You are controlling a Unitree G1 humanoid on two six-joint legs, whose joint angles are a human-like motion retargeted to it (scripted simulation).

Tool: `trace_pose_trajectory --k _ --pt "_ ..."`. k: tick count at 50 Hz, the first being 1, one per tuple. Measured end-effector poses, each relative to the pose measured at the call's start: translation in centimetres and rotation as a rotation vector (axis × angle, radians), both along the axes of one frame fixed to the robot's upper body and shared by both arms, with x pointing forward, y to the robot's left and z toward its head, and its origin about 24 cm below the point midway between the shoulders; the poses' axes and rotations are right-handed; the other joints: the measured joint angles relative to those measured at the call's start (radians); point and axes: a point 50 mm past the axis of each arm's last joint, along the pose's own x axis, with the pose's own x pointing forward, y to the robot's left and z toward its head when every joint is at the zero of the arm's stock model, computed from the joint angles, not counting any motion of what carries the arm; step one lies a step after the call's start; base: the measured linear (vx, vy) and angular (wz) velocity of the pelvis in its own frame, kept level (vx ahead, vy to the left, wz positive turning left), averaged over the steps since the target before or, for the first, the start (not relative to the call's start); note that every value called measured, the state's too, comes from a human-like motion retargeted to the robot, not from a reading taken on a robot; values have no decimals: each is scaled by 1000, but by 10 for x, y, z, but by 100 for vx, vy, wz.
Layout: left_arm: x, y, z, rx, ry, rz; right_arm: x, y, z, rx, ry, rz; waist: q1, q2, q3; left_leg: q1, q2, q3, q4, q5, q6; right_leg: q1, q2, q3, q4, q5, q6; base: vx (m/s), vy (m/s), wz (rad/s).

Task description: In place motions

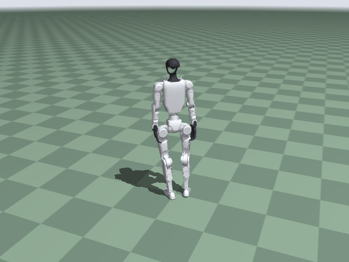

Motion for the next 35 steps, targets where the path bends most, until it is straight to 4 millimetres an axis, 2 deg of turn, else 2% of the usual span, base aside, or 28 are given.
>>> trace_pose_trajectory --k 10,15,24,35 --pt "10 2 0 23 -18 -68 -14 -4 2 -9 36 1 66 -13 29 -32 -50 -196 12 52 -6 73 -57 -202 -8 -28 26 25 15 108" --pt "18 8 1 52 -36 -109 -13 -6 2 -14 43 44 100 -29 58 -33 -87 -314 10 83 -10 124 -67 -336 -27 -39 31 6 11 131" --pt "18 9 1 113 -61 -69 2 -9 1 -17 -10 74 238 -41 109 -27 -107 -356 13 124 -25 195 -69 -439 -33 -65 43 11 12 55" --pt "5 7 1 125 -26 -31 33 -2 -2 12 -115 99 285 -48 117 -23 -127 -406 14 143 -32 246 -66 -536 -35 -88 58 4 6 40"
